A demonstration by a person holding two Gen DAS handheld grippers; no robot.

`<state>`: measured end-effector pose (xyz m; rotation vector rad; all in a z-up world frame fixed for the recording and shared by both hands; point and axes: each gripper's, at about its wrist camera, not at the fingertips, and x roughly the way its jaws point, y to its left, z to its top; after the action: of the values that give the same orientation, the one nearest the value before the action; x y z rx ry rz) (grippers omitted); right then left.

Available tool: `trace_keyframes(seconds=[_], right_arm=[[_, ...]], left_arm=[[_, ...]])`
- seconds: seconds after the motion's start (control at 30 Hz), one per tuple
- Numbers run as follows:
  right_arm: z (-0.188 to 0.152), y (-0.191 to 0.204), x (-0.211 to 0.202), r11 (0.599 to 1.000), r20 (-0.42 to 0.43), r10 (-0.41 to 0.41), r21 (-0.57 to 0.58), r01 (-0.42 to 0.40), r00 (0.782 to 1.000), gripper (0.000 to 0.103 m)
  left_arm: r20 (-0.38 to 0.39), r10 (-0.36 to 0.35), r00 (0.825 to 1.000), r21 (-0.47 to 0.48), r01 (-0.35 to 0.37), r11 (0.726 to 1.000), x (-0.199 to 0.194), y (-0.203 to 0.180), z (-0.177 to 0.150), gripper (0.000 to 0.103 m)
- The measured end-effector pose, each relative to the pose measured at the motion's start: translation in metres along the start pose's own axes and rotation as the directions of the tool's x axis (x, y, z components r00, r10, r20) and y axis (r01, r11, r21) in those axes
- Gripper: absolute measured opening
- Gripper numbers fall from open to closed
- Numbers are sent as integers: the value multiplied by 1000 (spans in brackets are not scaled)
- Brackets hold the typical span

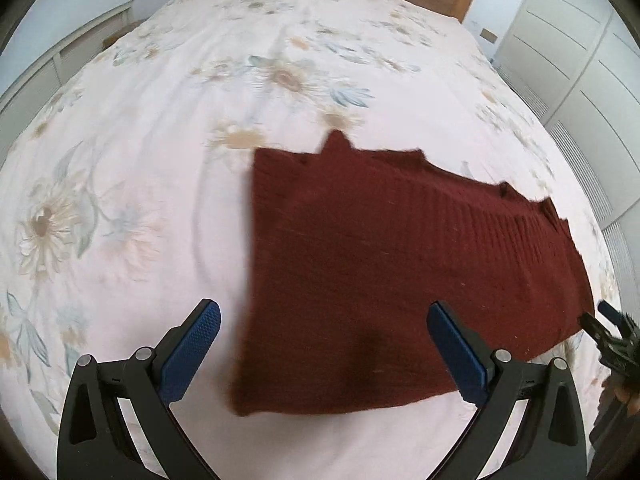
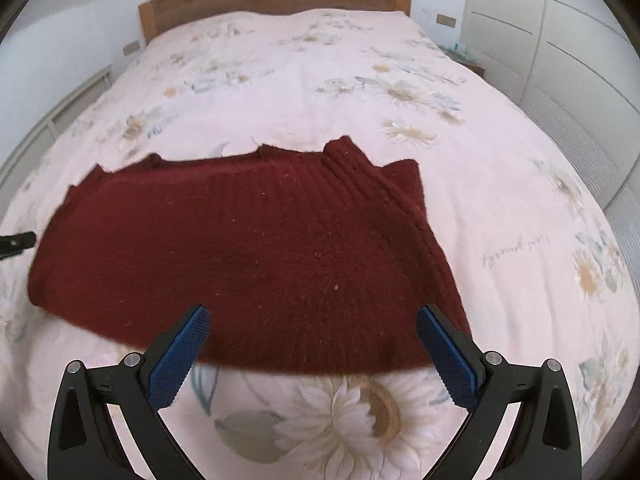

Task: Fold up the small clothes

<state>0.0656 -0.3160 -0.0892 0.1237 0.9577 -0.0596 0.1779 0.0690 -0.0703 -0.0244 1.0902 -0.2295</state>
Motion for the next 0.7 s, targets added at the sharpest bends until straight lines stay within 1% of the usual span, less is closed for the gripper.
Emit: trace_keyframes(seconds=[0.1,0.17,0.23,0.3,0.33,0.4,0.47,0.53,0.63,0.67,0.7], right_arm=[[-10,-5,-7,1000,-9,0,21,0,1000,103],[-15,-8,-8,1000,-17,-4,28,4,1000,103],[-18,-11,-8,999,-30,-12,35,13,999,103],[-21,-16,-6,999,-45,-20,44,22,999,103],[-23,-18,-6,999,-49,-24,47,26,999,103],[-25,-23,-6,998,-52,-31,54,34,998,103],[-26,-26,-6,997,-54,-35,60,38,998,103],[-25,-28,-4,997,-57,-35,69,39,998,103],[-26,-29,-1,996,-63,-31,77,35,998,103],[-26,-29,-1,997,-66,-29,75,34,997,103],[-27,-28,-1,997,-66,-32,74,37,997,103]], left_arm=[[-42,-14,999,-41,12,999,8,22,4,102],[-70,-43,997,-84,37,996,19,33,3,102],[-111,-95,989,-160,77,984,35,45,-2,101],[-145,-144,979,-211,111,971,49,53,-7,101],[-149,-155,977,-222,119,968,52,56,-8,101],[-140,-149,979,-214,117,970,54,56,-10,101],[-127,-161,979,-177,138,974,53,49,-11,101],[-144,-183,972,-128,165,978,55,40,-13,101],[-170,-190,967,-86,178,980,65,26,-15,101],[-171,-190,967,-78,179,981,66,21,-15,99],[-169,-187,968,-72,178,981,67,18,-15,93]])
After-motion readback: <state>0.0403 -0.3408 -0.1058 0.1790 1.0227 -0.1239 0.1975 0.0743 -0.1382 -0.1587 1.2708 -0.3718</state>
